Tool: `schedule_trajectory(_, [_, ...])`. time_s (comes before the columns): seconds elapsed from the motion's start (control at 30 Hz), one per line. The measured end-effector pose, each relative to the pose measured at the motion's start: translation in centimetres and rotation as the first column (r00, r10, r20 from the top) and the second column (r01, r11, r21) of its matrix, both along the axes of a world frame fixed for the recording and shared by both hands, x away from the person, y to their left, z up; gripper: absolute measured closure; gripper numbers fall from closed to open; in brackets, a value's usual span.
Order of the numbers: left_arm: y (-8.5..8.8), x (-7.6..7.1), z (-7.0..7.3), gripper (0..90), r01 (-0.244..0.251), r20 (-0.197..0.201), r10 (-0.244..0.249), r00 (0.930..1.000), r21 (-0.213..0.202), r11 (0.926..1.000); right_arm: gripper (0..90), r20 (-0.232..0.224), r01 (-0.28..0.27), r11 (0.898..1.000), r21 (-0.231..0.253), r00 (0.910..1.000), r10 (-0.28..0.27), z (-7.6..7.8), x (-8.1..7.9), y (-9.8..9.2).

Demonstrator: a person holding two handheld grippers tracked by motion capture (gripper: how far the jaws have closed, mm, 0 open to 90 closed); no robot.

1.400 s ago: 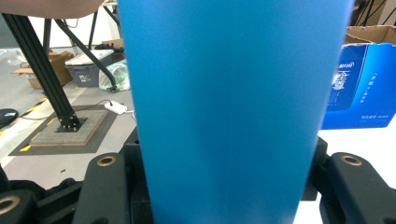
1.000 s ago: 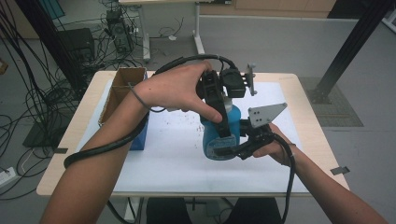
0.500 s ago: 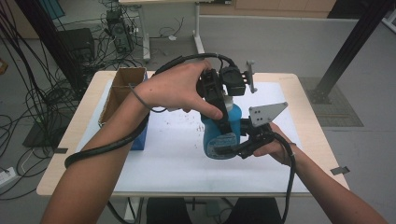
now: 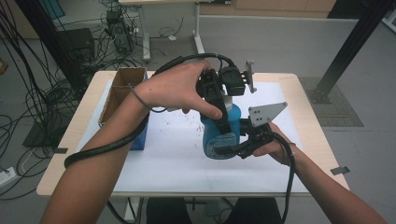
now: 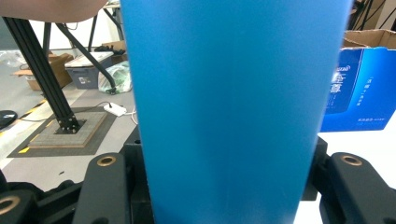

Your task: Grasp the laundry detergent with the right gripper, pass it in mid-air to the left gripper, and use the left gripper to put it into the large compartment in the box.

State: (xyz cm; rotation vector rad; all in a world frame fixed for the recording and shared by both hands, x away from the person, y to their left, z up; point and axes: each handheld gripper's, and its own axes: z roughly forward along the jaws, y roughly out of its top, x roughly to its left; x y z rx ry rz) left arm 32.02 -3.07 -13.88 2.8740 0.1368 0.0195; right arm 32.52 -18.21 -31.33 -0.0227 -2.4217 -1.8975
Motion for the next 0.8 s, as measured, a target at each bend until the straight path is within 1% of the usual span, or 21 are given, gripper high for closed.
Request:
schedule_trajectory(0.43, [0.03,-0.05,-0.06,36.3,-0.005,-0.004,0.005,1.0,0.007,1.0,41.0,0.0,-0.002,1.0,-0.003,1.0,0.002,-0.04,-0.04,0.08])
schedule_trajectory(0.5, [0.06,-0.08,-0.06,36.3,-0.011,-0.007,0.011,0.9999,0.003,0.9999,41.0,-0.001,-0.003,1.0,-0.002,1.0,0.003,-0.03,-0.04,0.09])
schedule_trajectory(0.67, [0.05,-0.06,-0.04,36.3,-0.006,-0.005,0.006,1.0,0.014,0.9999,41.0,0.001,-0.004,1.0,-0.004,1.0,0.004,-0.06,-0.03,0.16])
schedule_trajectory(0.8, [0.07,-0.07,-0.04,36.3,-0.009,-0.005,0.009,1.0,0.01,0.9999,41.0,0.0,-0.003,1.0,0.0,1.0,0.003,-0.06,0.0,0.19])
